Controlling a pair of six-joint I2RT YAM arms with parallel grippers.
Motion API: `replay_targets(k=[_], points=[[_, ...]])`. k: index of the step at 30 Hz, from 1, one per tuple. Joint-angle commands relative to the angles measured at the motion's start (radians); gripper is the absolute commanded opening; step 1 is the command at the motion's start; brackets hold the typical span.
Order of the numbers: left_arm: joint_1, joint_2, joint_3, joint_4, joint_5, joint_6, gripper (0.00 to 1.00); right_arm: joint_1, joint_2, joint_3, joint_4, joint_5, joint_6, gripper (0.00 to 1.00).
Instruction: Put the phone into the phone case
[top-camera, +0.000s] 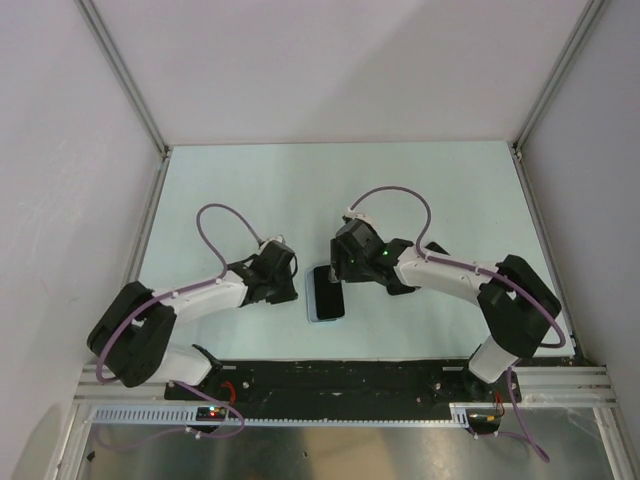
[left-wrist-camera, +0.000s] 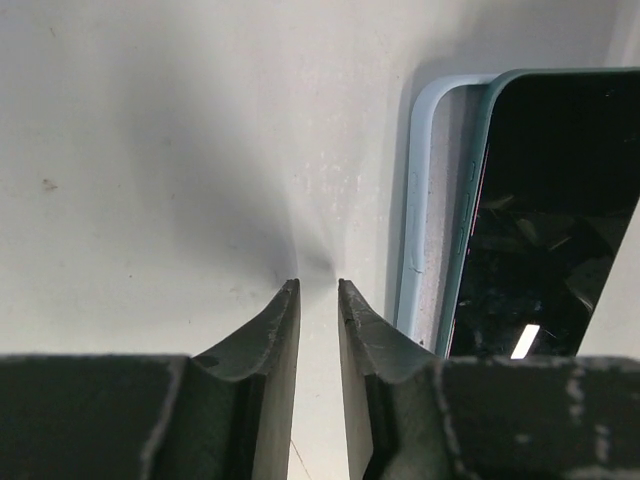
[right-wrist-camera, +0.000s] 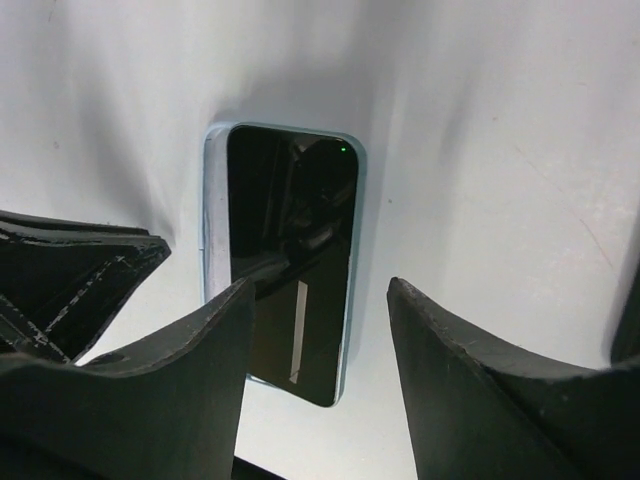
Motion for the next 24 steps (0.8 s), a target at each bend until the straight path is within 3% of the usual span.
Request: replay_targets(k=[1,16,24], points=[[-0.009,0.027,0.041,0.037,0.021,-0.018,0.25,-0.006,0.039,-0.003,0.07,-0.072,-0.039,0.59],[-0.055,0.101,0.074,0.062,0.033,-0.038,0.22,0.001,0.104,-0.037,0.11,-0.108,-0.026,0.57],[-0.06,0.11,0.073,0.071,0.035,-0.041,0.21,0.026,0.108,-0.038,0.098,-0.153,-0.006,0.43]])
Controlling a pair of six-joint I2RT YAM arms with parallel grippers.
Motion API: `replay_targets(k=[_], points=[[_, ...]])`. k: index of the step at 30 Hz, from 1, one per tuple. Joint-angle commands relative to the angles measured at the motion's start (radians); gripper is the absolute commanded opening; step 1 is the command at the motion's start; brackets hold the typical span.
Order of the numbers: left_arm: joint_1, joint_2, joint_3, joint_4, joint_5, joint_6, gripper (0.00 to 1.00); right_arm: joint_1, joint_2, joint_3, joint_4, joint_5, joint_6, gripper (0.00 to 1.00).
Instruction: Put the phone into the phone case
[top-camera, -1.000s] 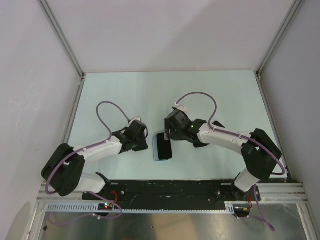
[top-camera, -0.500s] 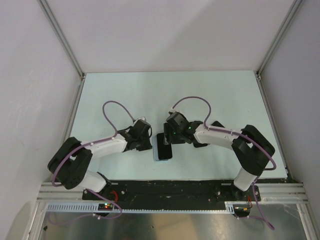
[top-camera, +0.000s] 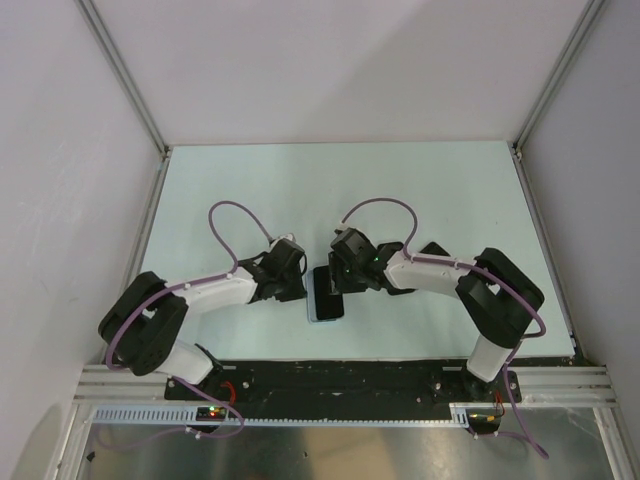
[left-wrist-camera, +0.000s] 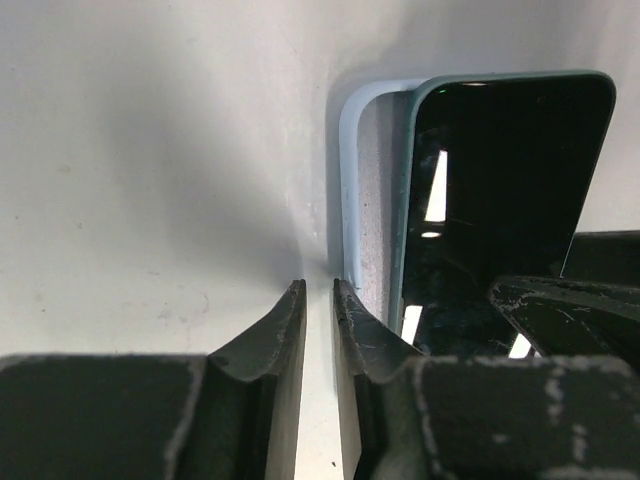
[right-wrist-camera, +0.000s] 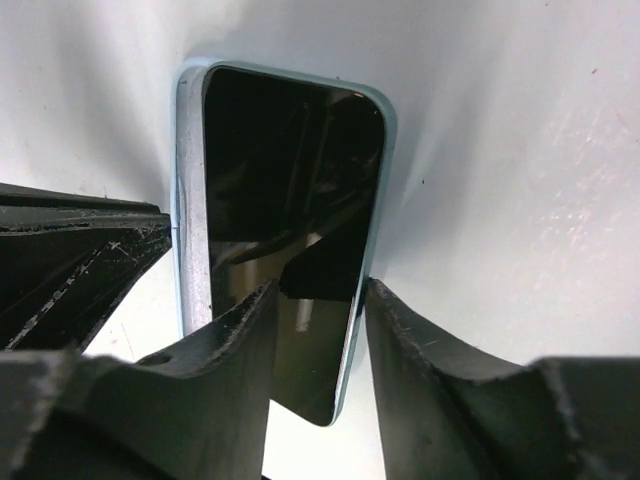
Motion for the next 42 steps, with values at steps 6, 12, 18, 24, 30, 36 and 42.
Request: replay_targets(k=[6,12,18,24,30,36,42], points=[[-0.02,0.027,0.017,0.037,0.014,-0.022,0.21,0.024,-0.009,-0.005,0.006,-0.081,0.043,0.38],[-0.023,0.027,0.009,0.049,0.018,-0.027,0.21,0.028,-0.012,-0.006,-0.021,-0.101,0.075,0.36],[-0.029,0.015,-0.003,0.057,0.027,-0.031,0.21,0.036,-0.005,-0.005,-0.043,-0.079,0.107,0.37],[-0.029,-0.079,-0.077,0.057,0.034,-0.033,0.25,0.031,-0.057,-0.007,-0.062,-0.038,0.094,0.6],[-0.052,-0.151,-0.148,0.057,0.045,-0.055,0.25,0.054,-0.101,-0.017,-0.083,-0.012,0.104,0.71],[-0.098,-0.152,-0.164,0.057,0.044,-0.082,0.22,0.066,-0.13,-0.069,-0.079,-0.002,0.136,0.62],[-0.133,-0.127,-0.148,0.057,0.043,-0.098,0.2,0.084,-0.134,-0.087,-0.076,-0.002,0.154,0.47]])
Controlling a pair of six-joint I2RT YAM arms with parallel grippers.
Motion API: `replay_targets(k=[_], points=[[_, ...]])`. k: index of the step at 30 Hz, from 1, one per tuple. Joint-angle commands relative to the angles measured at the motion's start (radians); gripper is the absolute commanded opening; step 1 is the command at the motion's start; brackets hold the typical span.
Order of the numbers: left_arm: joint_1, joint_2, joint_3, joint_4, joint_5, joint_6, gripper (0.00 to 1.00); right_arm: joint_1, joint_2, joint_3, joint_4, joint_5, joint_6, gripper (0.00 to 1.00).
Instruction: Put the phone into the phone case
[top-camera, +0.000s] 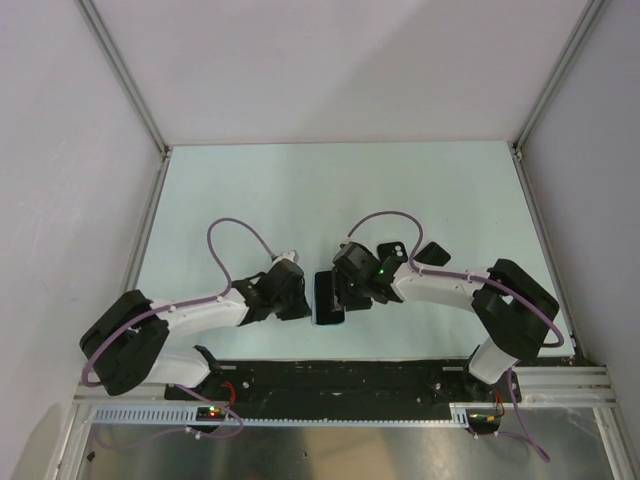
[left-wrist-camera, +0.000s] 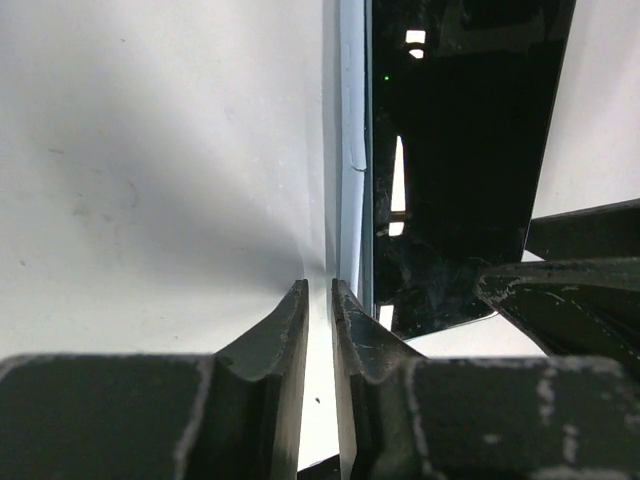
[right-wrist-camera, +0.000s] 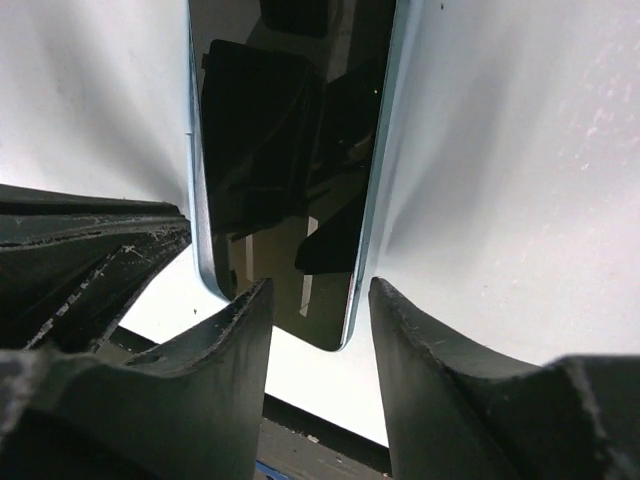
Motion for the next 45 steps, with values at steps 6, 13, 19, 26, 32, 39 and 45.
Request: replay_targets(k=[6,13,19,26,32,39,45], points=[[-0.048,0.028,0.014,-0.004,0.008,-0.033,0.18,0.033,-0.02,-0.006,0.019,0.036,0.032,0.36],[-0.079,0.056,0.042,-0.002,0.002,-0.052,0.17,0.06,-0.015,-0.006,0.028,0.035,0.046,0.27],[-0.094,0.071,0.06,0.002,-0.001,-0.063,0.17,0.077,0.006,-0.006,0.046,-0.003,0.053,0.24],[-0.102,0.08,0.069,0.005,-0.003,-0.07,0.17,0.093,0.026,-0.006,0.039,0.006,0.054,0.21],[-0.103,0.083,0.071,0.004,-0.005,-0.07,0.17,0.115,0.045,-0.006,0.026,0.022,0.049,0.18],[-0.104,0.08,0.068,0.004,-0.006,-0.068,0.16,0.176,0.094,-0.008,-0.021,0.113,0.071,0.13],[-0.105,0.084,0.07,0.004,-0.006,-0.066,0.17,0.219,0.102,-0.033,-0.048,0.157,0.101,0.11]])
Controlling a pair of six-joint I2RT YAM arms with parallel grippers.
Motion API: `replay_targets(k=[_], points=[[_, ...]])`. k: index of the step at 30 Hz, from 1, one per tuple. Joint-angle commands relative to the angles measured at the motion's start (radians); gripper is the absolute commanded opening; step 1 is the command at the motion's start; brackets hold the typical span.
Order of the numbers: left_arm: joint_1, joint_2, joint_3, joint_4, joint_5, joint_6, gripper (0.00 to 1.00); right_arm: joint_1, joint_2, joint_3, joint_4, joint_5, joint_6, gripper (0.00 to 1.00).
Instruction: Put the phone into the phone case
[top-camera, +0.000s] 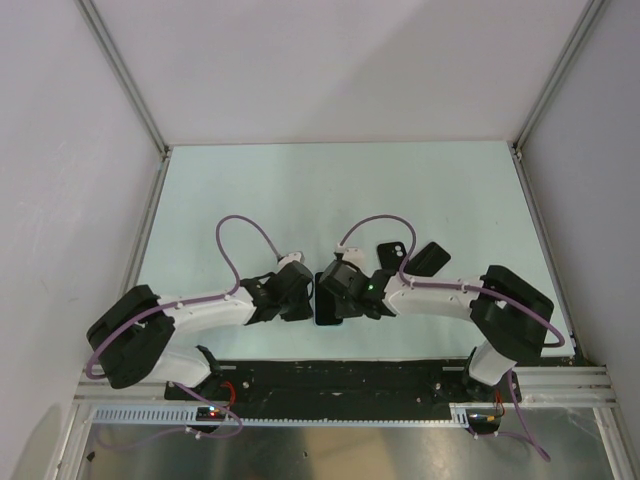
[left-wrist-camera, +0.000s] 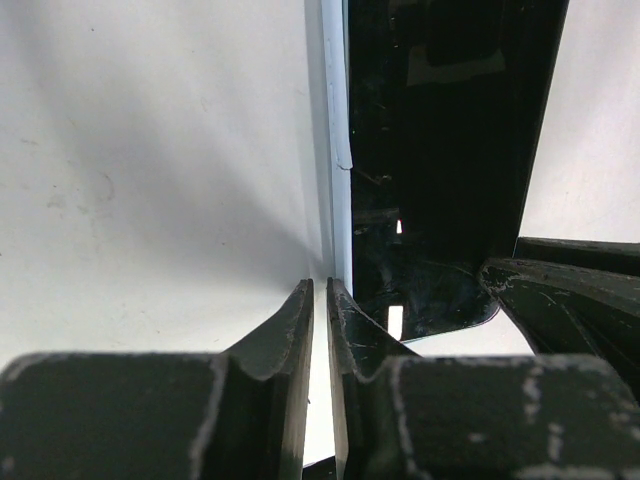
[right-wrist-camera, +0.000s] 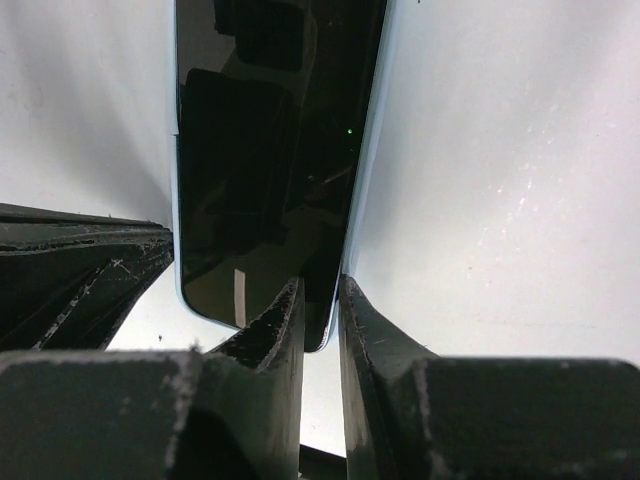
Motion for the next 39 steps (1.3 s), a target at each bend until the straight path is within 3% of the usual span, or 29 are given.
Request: replay_targets(k=[1,29,39], points=[[-0.031,0.037,0.018,0.049,0.054,-0.036,0.17,0.083,0.09,-0.053,-0.005,-0.086,0.054,0.11],[-0.029,0.027,-0.006,0.049,0.042,-0.033,0.17,0.208,0.128,-0.143,-0.118,0.016,0.128,0.09],[-0.03,0.019,-0.009,0.049,0.039,-0.026,0.17,0.082,-0.073,-0.142,-0.144,0.033,0.038,0.34]])
